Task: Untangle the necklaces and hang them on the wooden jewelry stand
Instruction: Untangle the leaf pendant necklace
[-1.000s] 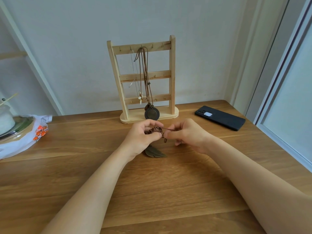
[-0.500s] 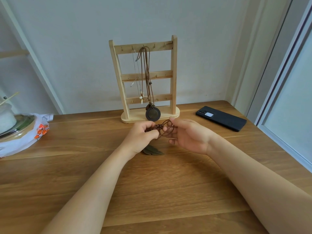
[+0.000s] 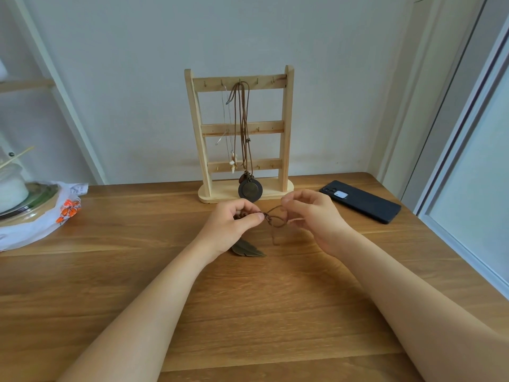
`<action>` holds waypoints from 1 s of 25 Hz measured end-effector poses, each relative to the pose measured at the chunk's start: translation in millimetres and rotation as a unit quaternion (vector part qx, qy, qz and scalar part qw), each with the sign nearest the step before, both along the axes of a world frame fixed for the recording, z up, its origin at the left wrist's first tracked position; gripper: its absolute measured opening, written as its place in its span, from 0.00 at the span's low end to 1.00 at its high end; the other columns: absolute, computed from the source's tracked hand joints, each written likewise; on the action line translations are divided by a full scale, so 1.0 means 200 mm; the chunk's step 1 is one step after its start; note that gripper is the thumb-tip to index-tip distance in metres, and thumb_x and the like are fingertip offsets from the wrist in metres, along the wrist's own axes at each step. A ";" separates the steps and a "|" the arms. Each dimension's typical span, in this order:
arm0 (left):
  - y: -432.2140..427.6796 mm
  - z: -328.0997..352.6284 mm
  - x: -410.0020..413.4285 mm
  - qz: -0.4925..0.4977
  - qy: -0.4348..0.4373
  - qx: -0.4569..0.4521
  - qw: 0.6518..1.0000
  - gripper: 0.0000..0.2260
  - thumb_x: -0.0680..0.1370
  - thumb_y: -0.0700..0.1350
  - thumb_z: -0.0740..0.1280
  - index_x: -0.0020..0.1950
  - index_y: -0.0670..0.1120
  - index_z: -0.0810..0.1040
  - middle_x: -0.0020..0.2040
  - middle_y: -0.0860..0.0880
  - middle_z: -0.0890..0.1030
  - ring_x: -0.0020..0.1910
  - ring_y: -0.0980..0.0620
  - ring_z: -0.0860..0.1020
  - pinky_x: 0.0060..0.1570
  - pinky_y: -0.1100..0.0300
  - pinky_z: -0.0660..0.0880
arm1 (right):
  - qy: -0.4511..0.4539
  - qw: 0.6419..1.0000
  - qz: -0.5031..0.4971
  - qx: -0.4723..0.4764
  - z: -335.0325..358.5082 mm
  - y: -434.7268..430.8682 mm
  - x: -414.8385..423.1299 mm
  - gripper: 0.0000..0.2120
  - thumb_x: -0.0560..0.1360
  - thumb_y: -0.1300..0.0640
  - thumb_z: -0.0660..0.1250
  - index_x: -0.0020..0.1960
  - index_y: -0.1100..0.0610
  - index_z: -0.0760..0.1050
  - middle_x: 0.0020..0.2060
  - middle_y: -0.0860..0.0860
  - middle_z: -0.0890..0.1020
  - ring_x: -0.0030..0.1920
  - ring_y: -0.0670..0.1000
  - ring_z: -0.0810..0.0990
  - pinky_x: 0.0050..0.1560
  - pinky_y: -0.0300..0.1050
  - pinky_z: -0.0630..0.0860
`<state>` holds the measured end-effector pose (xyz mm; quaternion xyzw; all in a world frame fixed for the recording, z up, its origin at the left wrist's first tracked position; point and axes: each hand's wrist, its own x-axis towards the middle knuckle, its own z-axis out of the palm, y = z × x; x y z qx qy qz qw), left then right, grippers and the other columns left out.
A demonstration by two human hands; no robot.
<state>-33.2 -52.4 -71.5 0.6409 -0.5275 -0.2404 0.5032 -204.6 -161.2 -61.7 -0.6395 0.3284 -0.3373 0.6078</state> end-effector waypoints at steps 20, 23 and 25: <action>-0.01 -0.01 0.00 0.006 0.023 -0.006 1.000 0.16 0.82 0.46 0.65 0.36 0.42 0.77 0.28 0.51 0.75 0.31 0.56 0.71 0.39 0.60 0.66 | 0.025 0.993 0.062 -0.099 -0.03 0.03 0.02 0.10 0.80 0.55 0.68 0.47 0.61 0.83 0.40 0.55 0.87 0.38 0.53 0.84 0.37 0.44 0.80; -0.01 0.00 -0.01 -0.008 0.016 -0.001 1.000 0.16 0.82 0.46 0.64 0.36 0.42 0.77 0.27 0.51 0.73 0.30 0.57 0.70 0.39 0.63 0.66 | 0.028 0.976 0.062 -0.205 -0.04 0.04 0.02 0.06 0.78 0.63 0.70 0.53 0.57 0.84 0.43 0.51 0.87 0.41 0.51 0.85 0.40 0.40 0.80; 0.00 0.00 -0.02 -0.018 0.009 0.002 1.000 0.16 0.82 0.45 0.64 0.36 0.42 0.77 0.27 0.51 0.73 0.30 0.57 0.71 0.39 0.66 0.67 | 0.042 0.968 0.055 -0.243 -0.04 0.04 0.02 0.07 0.76 0.62 0.72 0.53 0.55 0.84 0.42 0.50 0.86 0.40 0.51 0.85 0.41 0.41 0.81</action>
